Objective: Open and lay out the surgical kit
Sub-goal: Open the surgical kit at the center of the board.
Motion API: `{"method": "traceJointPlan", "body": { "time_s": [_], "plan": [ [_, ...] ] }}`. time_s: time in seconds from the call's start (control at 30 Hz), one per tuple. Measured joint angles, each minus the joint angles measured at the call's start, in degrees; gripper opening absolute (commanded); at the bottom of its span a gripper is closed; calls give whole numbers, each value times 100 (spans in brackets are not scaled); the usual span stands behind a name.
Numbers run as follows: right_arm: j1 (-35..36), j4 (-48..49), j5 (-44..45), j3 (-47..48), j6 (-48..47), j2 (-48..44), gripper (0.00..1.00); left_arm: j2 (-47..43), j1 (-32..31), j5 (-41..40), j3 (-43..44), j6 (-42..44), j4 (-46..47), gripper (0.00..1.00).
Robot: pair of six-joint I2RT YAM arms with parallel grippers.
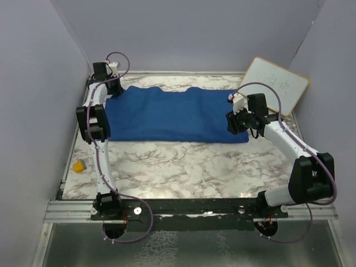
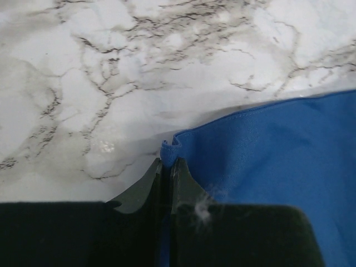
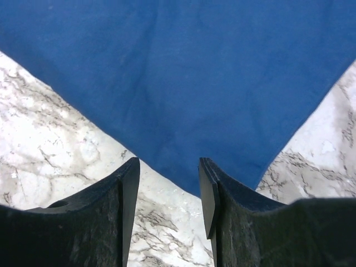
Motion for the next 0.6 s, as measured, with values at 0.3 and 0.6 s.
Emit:
{"method": "traceJointPlan", "body": {
  "time_s": [0.3,0.6],
  "plan": [
    [-2,304,629,568,367,308,47,-1191,-133,516,-772,291,-17,0],
    [-2,745,1207,1762,833,1453,50,-2413,-197,970,-1624,496,98,0]
  ]
}}
